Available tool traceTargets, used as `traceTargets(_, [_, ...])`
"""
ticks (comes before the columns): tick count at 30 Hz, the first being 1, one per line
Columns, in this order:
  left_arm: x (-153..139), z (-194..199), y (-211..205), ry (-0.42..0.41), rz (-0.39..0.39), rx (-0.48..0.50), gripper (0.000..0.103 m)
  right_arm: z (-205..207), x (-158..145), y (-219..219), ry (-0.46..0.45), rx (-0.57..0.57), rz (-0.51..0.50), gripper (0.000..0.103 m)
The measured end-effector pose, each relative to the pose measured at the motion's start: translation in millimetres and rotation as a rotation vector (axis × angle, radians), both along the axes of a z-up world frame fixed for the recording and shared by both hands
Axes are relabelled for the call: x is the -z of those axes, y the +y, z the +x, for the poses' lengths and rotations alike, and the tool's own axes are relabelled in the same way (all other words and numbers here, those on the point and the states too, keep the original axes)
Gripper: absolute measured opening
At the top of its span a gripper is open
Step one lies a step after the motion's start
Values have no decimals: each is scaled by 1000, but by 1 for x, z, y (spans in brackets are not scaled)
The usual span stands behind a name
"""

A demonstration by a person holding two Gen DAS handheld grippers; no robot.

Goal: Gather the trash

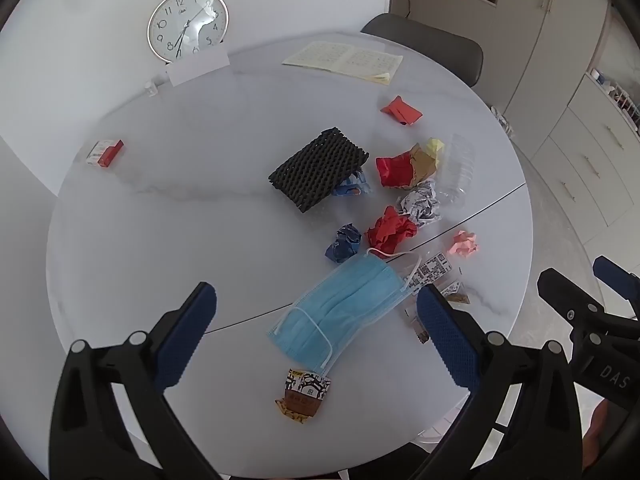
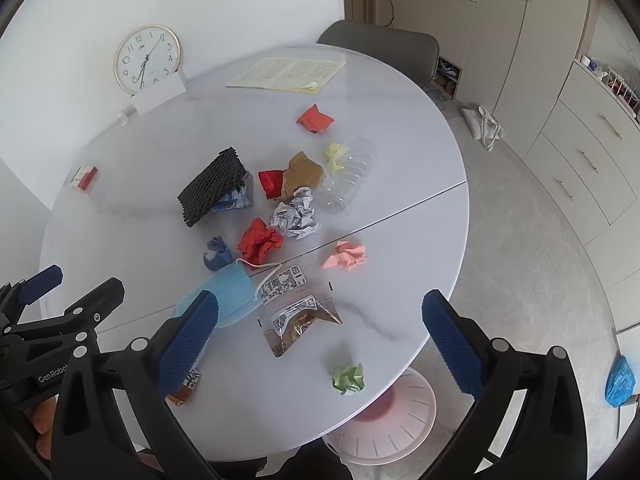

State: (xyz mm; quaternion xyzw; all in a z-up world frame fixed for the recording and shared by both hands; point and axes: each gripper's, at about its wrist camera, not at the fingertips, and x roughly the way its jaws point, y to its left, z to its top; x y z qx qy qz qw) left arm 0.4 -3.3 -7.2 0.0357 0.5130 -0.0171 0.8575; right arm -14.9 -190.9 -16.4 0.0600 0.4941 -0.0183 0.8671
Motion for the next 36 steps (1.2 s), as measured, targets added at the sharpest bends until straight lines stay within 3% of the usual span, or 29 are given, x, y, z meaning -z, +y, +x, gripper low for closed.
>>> traceTargets(36, [3, 4, 4, 18, -7, -11, 96, 4, 4, 3, 9, -3, 0, 101])
